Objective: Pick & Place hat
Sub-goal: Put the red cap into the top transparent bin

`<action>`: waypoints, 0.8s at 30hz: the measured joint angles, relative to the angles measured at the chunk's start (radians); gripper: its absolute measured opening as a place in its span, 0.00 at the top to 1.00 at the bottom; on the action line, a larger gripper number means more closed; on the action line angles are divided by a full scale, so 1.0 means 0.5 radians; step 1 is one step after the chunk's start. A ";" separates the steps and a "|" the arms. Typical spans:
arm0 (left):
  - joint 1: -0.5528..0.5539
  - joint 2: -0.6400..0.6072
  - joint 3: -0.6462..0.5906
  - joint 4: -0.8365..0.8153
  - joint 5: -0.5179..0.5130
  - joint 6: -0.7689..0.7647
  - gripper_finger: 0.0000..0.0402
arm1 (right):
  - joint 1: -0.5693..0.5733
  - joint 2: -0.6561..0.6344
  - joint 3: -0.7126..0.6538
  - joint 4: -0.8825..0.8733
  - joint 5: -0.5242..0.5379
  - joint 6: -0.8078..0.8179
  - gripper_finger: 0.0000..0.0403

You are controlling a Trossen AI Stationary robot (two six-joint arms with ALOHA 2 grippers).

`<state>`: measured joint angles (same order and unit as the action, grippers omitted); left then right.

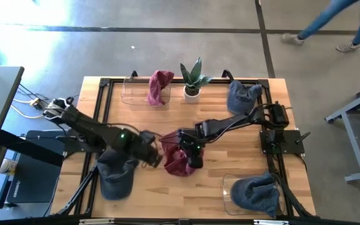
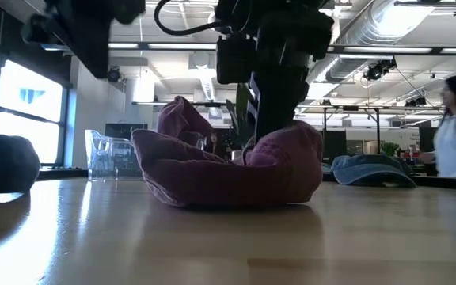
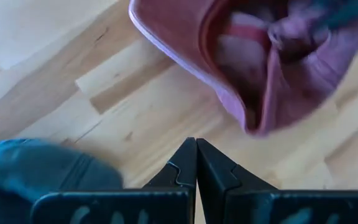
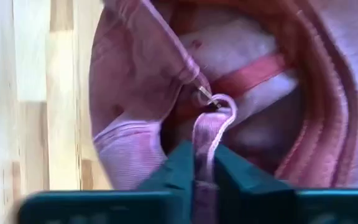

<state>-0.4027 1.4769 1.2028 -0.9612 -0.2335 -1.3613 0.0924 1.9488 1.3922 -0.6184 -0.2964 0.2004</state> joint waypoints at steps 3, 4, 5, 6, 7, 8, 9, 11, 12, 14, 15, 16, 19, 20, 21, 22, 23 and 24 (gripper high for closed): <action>0.126 -0.068 -0.205 0.253 0.045 0.010 1.00 | 0.046 -0.026 0.000 -0.001 0.029 0.006 0.96; 0.169 -0.080 -0.258 0.372 0.049 0.015 1.00 | 0.066 -0.051 0.000 -0.002 0.053 0.020 0.94; 0.207 -0.097 -0.322 0.485 0.057 0.020 1.00 | 0.088 -0.077 0.000 -0.004 0.082 0.037 0.92; 0.237 -0.122 -0.379 0.540 0.070 0.022 1.00 | 0.111 -0.103 0.000 -0.003 0.131 0.043 0.91; 0.269 -0.150 -0.429 0.587 0.084 0.037 1.00 | 0.139 -0.134 0.000 0.002 0.189 0.035 0.91; 0.303 -0.170 -0.472 0.673 0.104 0.051 0.99 | 0.167 -0.161 0.000 0.008 0.247 0.005 0.92; 0.334 -0.180 -0.510 0.776 0.136 0.058 0.97 | 0.194 -0.186 0.000 0.016 0.312 -0.041 0.94; 0.394 -0.181 -0.591 0.855 0.171 0.061 0.92 | 0.246 -0.229 0.000 0.058 0.418 -0.174 0.97; 0.422 -0.177 -0.625 0.869 0.190 0.069 0.88 | 0.268 -0.242 0.000 0.087 0.459 -0.259 0.98; 0.475 -0.176 -0.660 0.942 0.202 0.108 0.81 | 0.298 -0.246 0.000 0.163 0.520 -0.402 0.97; 0.502 -0.180 -0.674 0.956 0.201 0.118 0.78 | 0.307 -0.245 0.000 0.205 0.530 -0.456 0.96; 0.526 -0.182 -0.695 0.944 0.197 0.137 0.75 | 0.312 -0.244 0.000 0.231 0.531 -0.497 0.95; 0.601 -0.168 -0.759 0.928 0.142 0.182 0.69 | 0.300 -0.230 0.000 0.287 0.551 -0.567 0.95; 0.628 -0.152 -0.769 0.947 0.126 0.207 0.69 | 0.298 -0.227 0.000 0.279 0.568 -0.570 0.97; 0.654 -0.135 -0.781 0.970 0.124 0.226 0.68 | 0.296 -0.227 0.000 0.268 0.584 -0.573 0.98; 0.682 -0.125 -0.803 0.982 0.132 0.246 0.68 | 0.294 -0.227 0.000 0.270 0.591 -0.575 0.98; 0.714 -0.124 -0.831 0.983 0.160 0.255 0.69 | 0.294 -0.227 0.000 0.278 0.595 -0.575 0.98; 0.744 -0.125 -0.858 1.026 0.210 0.256 0.69 | 0.295 -0.227 0.000 0.276 0.593 -0.573 0.98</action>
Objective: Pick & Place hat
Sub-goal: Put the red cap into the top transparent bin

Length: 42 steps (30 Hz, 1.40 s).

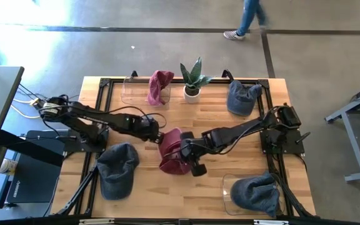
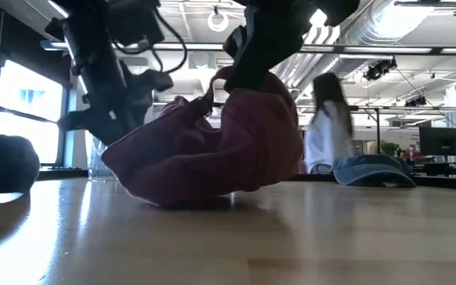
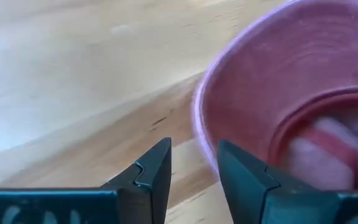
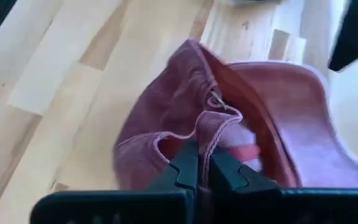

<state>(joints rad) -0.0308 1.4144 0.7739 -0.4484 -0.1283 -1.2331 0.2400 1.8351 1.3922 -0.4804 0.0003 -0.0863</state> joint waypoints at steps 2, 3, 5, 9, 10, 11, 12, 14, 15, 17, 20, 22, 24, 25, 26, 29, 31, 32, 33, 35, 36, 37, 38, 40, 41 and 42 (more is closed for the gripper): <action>0.054 0.042 -0.042 0.231 0.142 -0.005 0.70 | 0.001 -0.001 0.000 -0.010 -0.003 0.025 0.96; 0.076 0.067 -0.065 0.310 0.207 -0.010 0.71 | 0.004 -0.002 0.000 -0.011 -0.004 0.043 0.95; 0.094 0.097 -0.095 0.361 0.317 -0.032 0.72 | 0.006 -0.005 0.000 -0.013 -0.005 0.074 0.94; 0.087 0.197 -0.088 0.502 0.399 -0.068 0.73 | 0.006 -0.005 0.000 -0.022 -0.005 0.128 0.98; 0.088 0.221 -0.094 0.512 0.425 -0.067 0.73 | 0.006 -0.005 0.000 -0.022 -0.005 0.133 0.98; 0.088 0.241 -0.094 0.531 0.462 -0.062 0.73 | 0.006 -0.005 0.000 -0.025 -0.005 0.135 0.98; 0.088 0.258 -0.085 0.547 0.508 -0.057 0.73 | 0.006 -0.005 0.000 -0.030 -0.004 0.141 0.98; 0.088 0.271 -0.076 0.535 0.581 -0.055 0.73 | 0.006 -0.005 0.000 -0.034 0.010 0.176 0.96; 0.088 0.268 -0.072 0.512 0.599 -0.045 0.73 | 0.006 -0.005 0.000 -0.035 0.019 0.195 0.95; 0.086 0.204 -0.071 0.488 0.606 -0.005 0.73 | 0.006 -0.005 0.000 -0.035 0.027 0.218 0.94; 0.087 0.041 -0.060 0.385 0.597 0.035 0.72 | 0.006 -0.005 0.000 -0.034 0.030 0.224 0.96; 0.088 -0.022 -0.060 0.254 0.593 0.088 0.70 | 0.006 -0.005 0.000 -0.034 0.031 0.224 0.98; 0.088 -0.060 -0.062 0.113 0.591 0.102 0.66 | 0.006 -0.005 0.000 -0.033 0.032 0.224 0.98; 0.088 -0.068 -0.063 0.049 0.591 0.101 0.63 | 0.006 -0.005 0.000 -0.032 0.035 0.224 0.98; 0.087 -0.069 -0.063 0.002 0.594 0.092 0.59 | 0.006 -0.005 0.000 -0.028 0.041 0.224 0.97; 0.087 -0.066 -0.093 -0.030 0.669 0.051 0.48 | 0.005 -0.005 0.000 -0.017 0.059 0.224 0.95; 0.087 -0.034 -0.136 0.162 0.714 0.028 0.41 | 0.005 -0.005 0.000 -0.013 0.093 0.224 0.94; 0.087 -0.008 -0.162 0.286 0.717 -0.003 0.39 | 0.005 -0.005 0.000 -0.012 0.111 0.225 0.95; 0.087 0.010 -0.196 0.383 0.717 -0.036 0.38 | 0.005 -0.005 0.000 -0.007 0.118 0.225 0.95; 0.087 0.038 -0.238 0.551 0.716 -0.088 0.38 | 0.005 -0.005 0.000 -0.005 0.117 0.228 0.97; 0.087 0.052 -0.245 0.607 0.708 -0.107 0.39 | 0.005 -0.005 0.000 -0.004 0.116 0.231 0.98; 0.087 0.071 -0.249 0.627 0.693 -0.109 0.41 | 0.005 -0.005 0.000 -0.005 0.116 0.231 0.98; 0.087 0.096 -0.251 0.632 0.665 -0.107 0.43 | 0.005 -0.005 0.000 -0.005 0.116 0.230 0.98; 0.087 0.146 -0.256 0.673 0.584 -0.082 0.49 | 0.005 -0.005 0.000 -0.004 0.114 0.235 0.97; 0.087 0.161 -0.256 0.720 0.557 -0.067 0.53 | 0.006 -0.005 0.000 -0.005 0.113 0.250 0.96; 0.087 0.172 -0.255 0.786 0.541 -0.054 0.57 | 0.006 -0.005 0.000 -0.004 0.108 0.264 0.95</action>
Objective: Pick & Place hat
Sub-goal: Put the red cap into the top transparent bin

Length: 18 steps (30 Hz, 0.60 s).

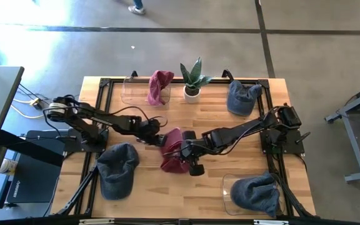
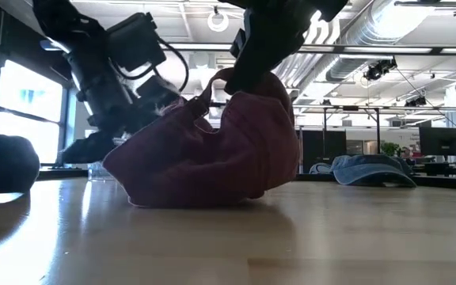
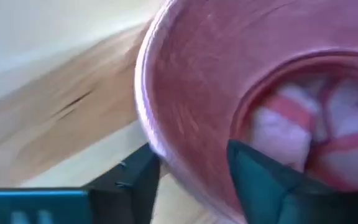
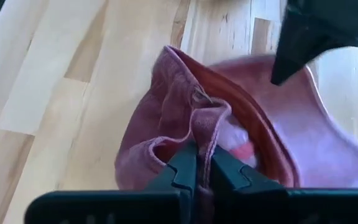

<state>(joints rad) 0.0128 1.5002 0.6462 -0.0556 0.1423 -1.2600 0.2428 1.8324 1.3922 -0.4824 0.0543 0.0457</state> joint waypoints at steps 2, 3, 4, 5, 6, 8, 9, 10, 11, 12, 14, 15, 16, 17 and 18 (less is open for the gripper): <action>0.000 0.004 0.002 0.095 -0.006 0.040 0.66 | 0.000 0.000 0.000 -0.002 -0.008 0.006 0.94; 0.000 0.004 0.002 0.150 -0.009 0.068 0.71 | 0.000 0.000 0.000 -0.001 -0.009 0.004 0.94; 0.000 0.004 0.002 0.208 -0.021 0.096 0.76 | 0.000 0.000 0.000 0.000 -0.009 0.004 0.95; 0.000 0.004 0.003 0.253 -0.029 0.121 0.81 | 0.000 0.000 0.000 0.001 -0.011 0.004 0.96; 0.000 0.004 0.004 0.286 -0.037 0.146 0.87 | 0.000 0.000 0.000 0.003 -0.012 0.004 0.97; 0.001 0.004 0.004 0.347 -0.044 0.205 0.96 | 0.000 0.000 0.000 0.012 -0.014 -0.004 0.98; 0.000 0.004 0.011 0.366 -0.046 0.223 0.97 | -0.001 0.000 0.000 0.017 -0.011 -0.011 0.98; 0.000 0.004 0.026 0.362 -0.049 0.250 0.97 | -0.008 0.000 0.000 0.023 0.002 -0.021 0.98; 0.000 0.005 0.044 0.356 -0.043 0.288 0.96 | -0.017 0.000 0.000 0.029 0.025 -0.035 0.98; -0.001 0.005 0.065 0.356 -0.036 0.329 0.96 | -0.031 0.003 0.000 0.031 0.052 -0.040 0.97; -0.015 0.004 0.111 0.362 -0.024 0.406 0.96 | -0.071 0.019 0.001 0.027 0.109 -0.043 0.95; -0.025 0.004 0.131 0.360 -0.011 0.437 0.97 | -0.093 0.036 0.001 0.016 0.119 -0.038 0.94; -0.031 0.004 0.147 0.356 -0.004 0.464 0.98 | -0.115 0.055 0.001 0.000 0.116 -0.007 0.94; -0.041 0.004 0.161 0.341 0.000 0.477 0.99 | -0.136 0.072 0.001 -0.028 0.101 0.044 0.94; -0.052 0.004 0.176 0.322 -0.005 0.484 0.99 | -0.155 0.093 0.001 -0.063 0.080 0.106 0.94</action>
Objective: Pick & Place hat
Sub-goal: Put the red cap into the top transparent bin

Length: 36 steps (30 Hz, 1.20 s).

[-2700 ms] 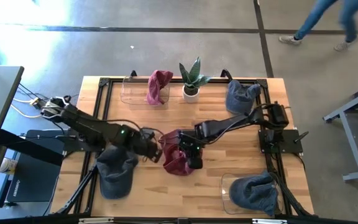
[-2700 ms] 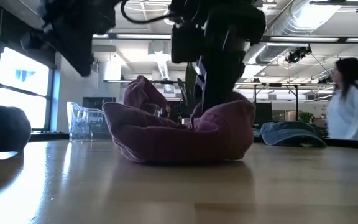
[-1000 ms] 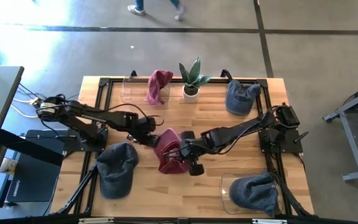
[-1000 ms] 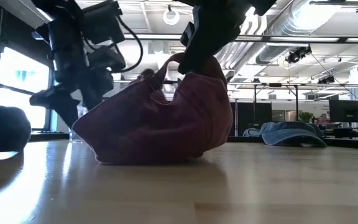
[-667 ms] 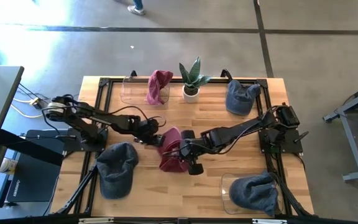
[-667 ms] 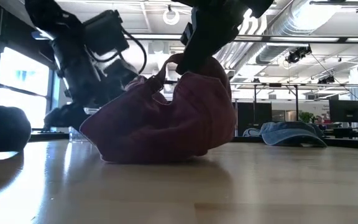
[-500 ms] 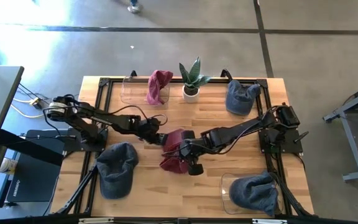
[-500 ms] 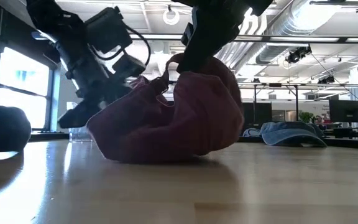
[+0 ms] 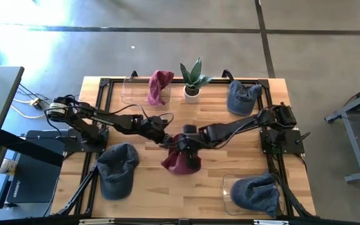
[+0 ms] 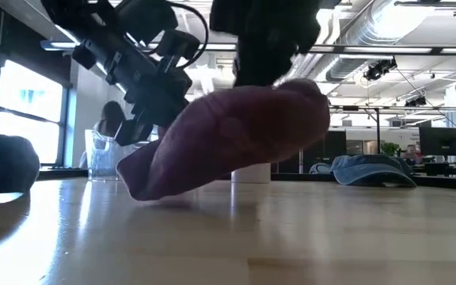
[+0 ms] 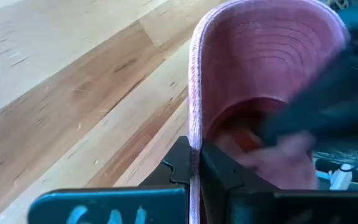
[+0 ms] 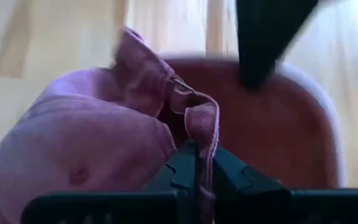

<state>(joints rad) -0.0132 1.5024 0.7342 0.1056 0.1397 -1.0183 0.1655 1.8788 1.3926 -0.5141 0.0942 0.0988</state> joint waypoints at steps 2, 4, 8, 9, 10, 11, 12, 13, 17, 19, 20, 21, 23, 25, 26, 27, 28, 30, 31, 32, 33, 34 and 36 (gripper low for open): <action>-0.004 0.000 0.021 -0.046 -0.015 0.003 0.98 | -0.030 0.030 0.000 -0.085 -0.016 0.128 0.93; -0.004 0.000 0.033 -0.117 -0.013 0.003 0.98 | -0.044 0.055 0.000 -0.192 -0.018 0.221 0.92; -0.004 0.000 0.037 -0.248 -0.007 0.001 0.99 | -0.050 0.052 0.002 -0.322 -0.049 0.323 0.81; -0.004 0.000 0.037 -0.264 -0.002 0.001 0.99 | -0.049 0.044 0.002 -0.358 -0.061 0.363 0.77; -0.004 0.000 0.038 -0.265 0.002 -0.001 0.99 | -0.053 0.035 0.002 -0.381 -0.063 0.407 0.72; -0.004 0.000 0.039 -0.264 0.004 -0.005 0.99 | -0.054 0.021 0.002 -0.390 -0.070 0.460 0.68; -0.004 0.000 0.039 -0.263 0.005 -0.009 0.99 | -0.055 0.003 0.002 -0.391 -0.093 0.506 0.63; -0.004 0.000 0.039 -0.262 0.005 -0.013 0.99 | -0.057 -0.016 0.002 -0.391 -0.135 0.537 0.59; -0.001 0.000 0.039 -0.265 0.005 -0.014 0.99 | -0.058 -0.099 0.002 -0.350 -0.347 0.651 0.44; -0.001 0.000 0.039 -0.269 0.006 -0.016 0.99 | -0.057 -0.139 0.002 -0.328 -0.415 0.747 0.40; -0.001 0.000 0.039 -0.272 0.006 -0.021 0.99 | -0.057 -0.150 0.002 -0.327 -0.444 0.787 0.39; -0.001 0.000 0.039 -0.278 0.006 -0.028 0.99 | -0.054 -0.156 0.002 -0.316 -0.491 0.810 0.39; -0.001 0.000 0.039 -0.289 0.005 -0.067 0.99 | -0.038 -0.163 0.000 -0.256 -0.648 0.820 0.40; -0.001 0.000 0.038 -0.304 0.004 -0.089 0.99 | -0.009 -0.163 0.000 -0.149 -0.772 0.792 0.44; -0.001 0.000 0.038 -0.310 -0.002 -0.103 0.99 | 0.008 -0.154 0.000 -0.091 -0.800 0.782 0.46; -0.001 0.000 0.038 -0.320 -0.020 -0.118 0.99 | 0.024 -0.146 0.001 -0.042 -0.815 0.780 0.50; -0.001 0.000 0.038 -0.325 -0.032 -0.126 0.99 | 0.039 -0.127 0.001 -0.011 -0.817 0.780 0.53; -0.001 0.000 0.038 -0.322 -0.038 -0.138 0.99 | 0.055 -0.070 0.001 0.014 -0.777 0.792 0.62; -0.001 0.000 0.038 -0.319 -0.037 -0.156 0.99 | 0.056 -0.032 0.001 0.016 -0.721 0.802 0.66; -0.001 0.000 0.038 -0.317 -0.036 -0.180 0.99 | 0.056 0.004 0.001 0.003 -0.635 0.835 0.70; -0.001 0.000 0.038 -0.316 -0.036 -0.210 0.99 | 0.053 0.043 0.000 -0.024 -0.534 0.873 0.75; -0.001 -0.001 0.038 -0.314 -0.036 -0.229 0.99 | 0.052 0.081 0.000 -0.052 -0.437 0.913 0.79; -0.001 -0.016 0.037 -0.301 -0.031 -0.252 0.99 | 0.045 0.136 -0.002 -0.101 -0.286 0.957 0.86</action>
<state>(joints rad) -0.0139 1.4945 0.7525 -0.0451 0.1240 -1.1444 0.1879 1.9468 1.3918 -0.5644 -0.0489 0.5775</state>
